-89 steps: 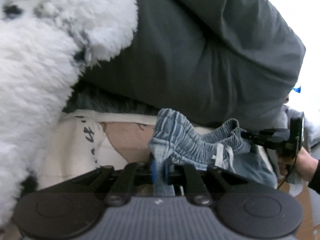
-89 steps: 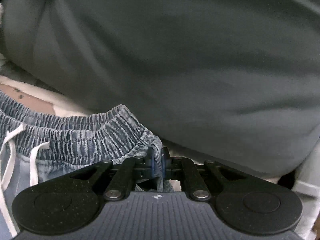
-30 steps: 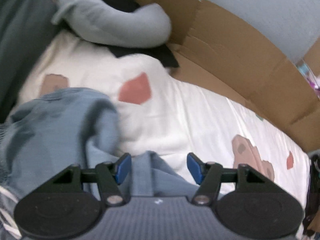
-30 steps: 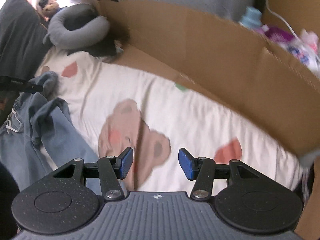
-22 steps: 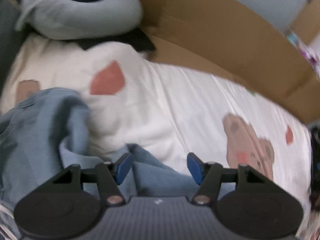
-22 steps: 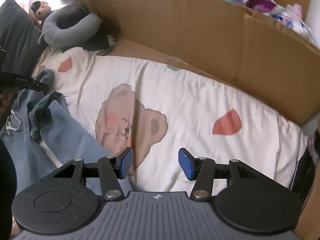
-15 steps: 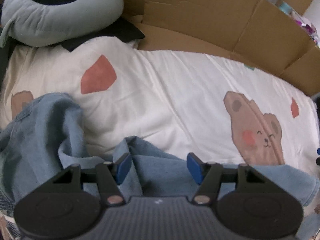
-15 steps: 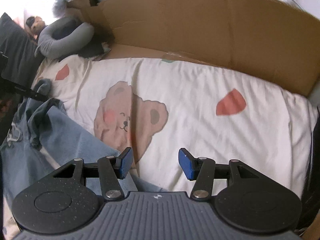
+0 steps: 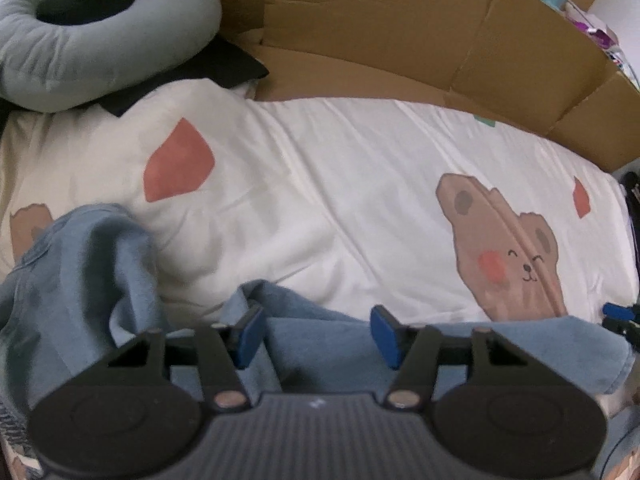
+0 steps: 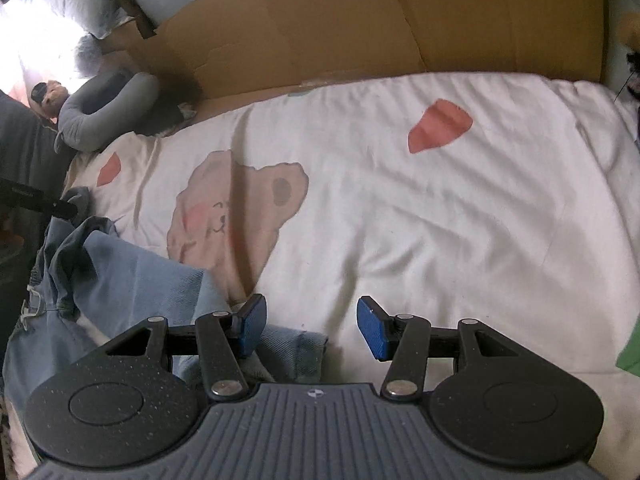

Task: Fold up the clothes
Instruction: 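Grasp the jeans leg hems with the left gripper while the right gripper grasps beside it, then lift the held legs and fold them over onto the waistband, then open both grippers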

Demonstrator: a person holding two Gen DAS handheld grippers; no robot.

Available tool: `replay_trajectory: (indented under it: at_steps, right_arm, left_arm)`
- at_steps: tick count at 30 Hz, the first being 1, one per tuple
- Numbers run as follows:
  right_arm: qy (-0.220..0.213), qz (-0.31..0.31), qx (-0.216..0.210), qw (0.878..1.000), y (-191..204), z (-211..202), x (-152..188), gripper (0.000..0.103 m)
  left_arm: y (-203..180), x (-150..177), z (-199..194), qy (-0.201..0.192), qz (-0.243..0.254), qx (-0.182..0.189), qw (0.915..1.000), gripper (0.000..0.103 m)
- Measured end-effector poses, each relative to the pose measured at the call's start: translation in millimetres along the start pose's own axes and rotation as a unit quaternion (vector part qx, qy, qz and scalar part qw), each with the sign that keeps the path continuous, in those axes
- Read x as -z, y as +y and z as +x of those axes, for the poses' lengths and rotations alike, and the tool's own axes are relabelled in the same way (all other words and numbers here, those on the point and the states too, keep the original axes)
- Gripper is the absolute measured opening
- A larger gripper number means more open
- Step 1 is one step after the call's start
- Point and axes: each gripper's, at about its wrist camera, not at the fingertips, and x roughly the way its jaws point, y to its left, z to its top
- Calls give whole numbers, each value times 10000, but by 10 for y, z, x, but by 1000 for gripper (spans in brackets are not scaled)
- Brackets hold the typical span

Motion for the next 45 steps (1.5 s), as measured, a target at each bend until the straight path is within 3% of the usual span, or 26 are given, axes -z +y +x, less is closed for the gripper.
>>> replay_trajectory:
  at_steps: [12,16,18,21,32,34,35,36,40,45]
  right_arm:
    - [524,-340,-365,9974,-3,144,90,57]
    - [552,-653,-258,9960,86,123,211,55]
    - [474,-599,-210,9969,72,112,237,32]
    - [373,-498,-182,9979,31,60,231,8]
    - [-360,-416,20,9985,93,-336,99,4]
    - [-538,-338,99,9979,67,-432,30,3]
    - [-624,-290,144,9975,47,-480,-10,3]
    - [-697,-255,198,9970,24,-525,-53,3]
    - [-935,-220,479,9942,-76,-675,-236,3]
    - [-1225,48,860,9887,-320,-798,-444,3]
  left_arm:
    - [30,-99,131,134,226,-256,9993,60]
    - [5,-98,193,170,441,-487,9977,64]
    - [-3,-85,199,183,540,-603,9965,65]
    - [-15,-66,208,204,689,-778,9944,65]
    - [90,-7,481,579,817,-1068,9892,65]
    - [121,-9,468,572,752,-983,9907,51]
    - [137,-11,461,577,714,-930,9914,24]
    - [150,-19,443,612,652,-815,9927,11]
    - [92,-38,205,398,723,-215,9964,6]
    - [-70,-33,-104,145,912,520,9944,6]
